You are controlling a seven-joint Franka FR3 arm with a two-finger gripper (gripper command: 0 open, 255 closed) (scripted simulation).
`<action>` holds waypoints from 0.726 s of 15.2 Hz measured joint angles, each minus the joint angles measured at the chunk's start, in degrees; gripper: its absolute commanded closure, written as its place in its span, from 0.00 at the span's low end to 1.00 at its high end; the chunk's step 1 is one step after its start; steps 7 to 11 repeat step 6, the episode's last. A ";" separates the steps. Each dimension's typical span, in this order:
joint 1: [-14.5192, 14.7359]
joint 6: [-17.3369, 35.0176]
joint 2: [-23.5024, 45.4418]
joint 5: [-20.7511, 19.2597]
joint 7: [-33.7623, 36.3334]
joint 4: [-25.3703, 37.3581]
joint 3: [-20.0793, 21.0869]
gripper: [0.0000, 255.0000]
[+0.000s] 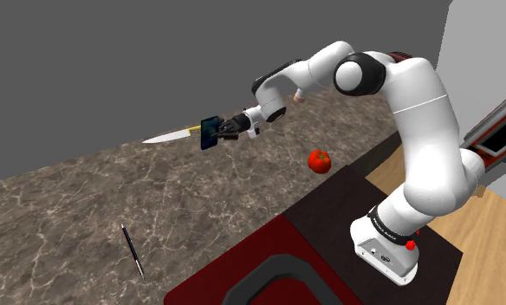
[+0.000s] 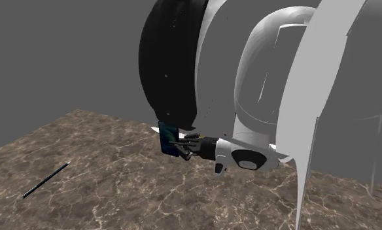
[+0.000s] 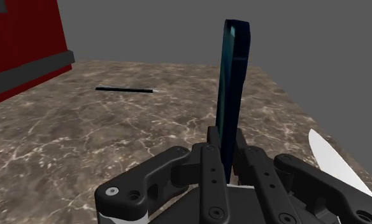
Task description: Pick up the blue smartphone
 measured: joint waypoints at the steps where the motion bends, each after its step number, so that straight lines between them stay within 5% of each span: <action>1: -0.05 -0.06 -0.72 -0.01 0.21 -0.50 0.01 1.00; 11: -0.13 -0.16 -4.03 0.03 1.46 -2.56 0.10 1.00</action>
